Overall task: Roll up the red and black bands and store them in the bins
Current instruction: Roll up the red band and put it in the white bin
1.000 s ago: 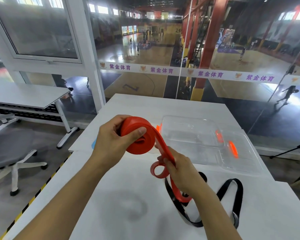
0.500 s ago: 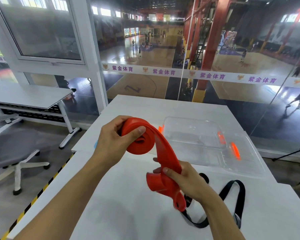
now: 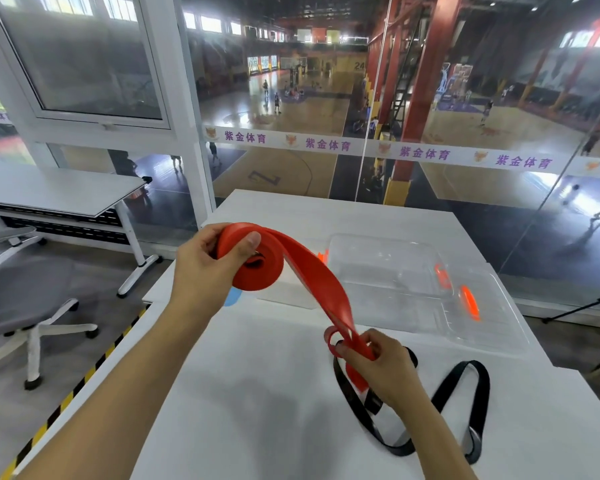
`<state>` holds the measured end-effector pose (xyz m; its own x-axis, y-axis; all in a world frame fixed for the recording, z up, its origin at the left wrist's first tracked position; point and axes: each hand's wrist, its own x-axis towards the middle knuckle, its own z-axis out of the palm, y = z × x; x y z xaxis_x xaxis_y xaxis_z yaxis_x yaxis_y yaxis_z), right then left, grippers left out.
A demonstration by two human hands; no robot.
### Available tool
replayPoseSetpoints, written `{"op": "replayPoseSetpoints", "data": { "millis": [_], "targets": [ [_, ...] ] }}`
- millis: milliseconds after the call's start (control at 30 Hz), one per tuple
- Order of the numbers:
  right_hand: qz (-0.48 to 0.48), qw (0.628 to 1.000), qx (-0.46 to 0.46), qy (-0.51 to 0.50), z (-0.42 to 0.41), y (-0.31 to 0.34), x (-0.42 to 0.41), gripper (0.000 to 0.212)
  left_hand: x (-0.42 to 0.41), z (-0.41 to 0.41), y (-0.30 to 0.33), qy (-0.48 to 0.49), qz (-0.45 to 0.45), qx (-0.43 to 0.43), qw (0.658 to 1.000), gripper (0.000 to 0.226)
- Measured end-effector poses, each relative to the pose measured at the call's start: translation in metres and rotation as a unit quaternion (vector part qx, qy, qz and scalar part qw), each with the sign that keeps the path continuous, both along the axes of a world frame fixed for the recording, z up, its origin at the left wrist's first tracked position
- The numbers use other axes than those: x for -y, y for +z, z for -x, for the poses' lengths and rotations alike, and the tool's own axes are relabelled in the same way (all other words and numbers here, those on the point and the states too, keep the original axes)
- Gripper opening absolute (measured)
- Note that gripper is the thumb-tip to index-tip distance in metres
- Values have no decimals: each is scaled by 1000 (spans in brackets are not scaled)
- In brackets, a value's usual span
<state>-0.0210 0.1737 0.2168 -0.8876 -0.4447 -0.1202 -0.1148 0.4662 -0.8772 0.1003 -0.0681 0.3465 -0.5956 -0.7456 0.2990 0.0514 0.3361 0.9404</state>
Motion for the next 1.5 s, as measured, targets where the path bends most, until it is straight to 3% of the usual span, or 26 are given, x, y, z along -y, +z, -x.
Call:
{"op": "replayPoseSetpoints", "data": {
  "millis": [100,267,367,500,600,800,933,1033,1100,1300,1400,1500],
  "targets": [
    [81,990,79,84,-2,-12,-9,16,13,0,3,30,0,-9,1000,52],
    [38,978,61,194,-1,-33,-25,22,27,0,5,48,-1,-10,999,47],
    [112,987,79,84,-3,-39,-18,21,31,-1,5,49,16,2,999,44],
    [84,983,-43,-158,3,-50,-15,30,26,-3,2,35,33,14,999,45],
    [18,985,-96,-143,8,-55,-11,43,19,-4,-1,21,45,33,998,46],
    [-58,985,-98,-131,14,-72,-16,38,6,-8,-1,-47,70,57,995,56],
    [-112,992,-56,-32,11,-67,-28,50,-4,-8,7,-82,82,69,991,54],
    [-127,982,37,138,14,-53,-37,95,-7,-8,13,-115,112,99,982,61],
    [-94,973,71,198,13,-27,-33,109,-10,-8,17,-142,136,126,972,64],
    [134,973,-57,180,-15,65,22,98,-20,-3,17,-156,183,177,954,63],
    [144,964,-93,202,-29,83,50,87,-22,-4,19,-161,190,166,954,64],
    [152,966,-59,201,-26,85,61,70,-18,-9,22,-168,179,149,958,61]
  ]
}}
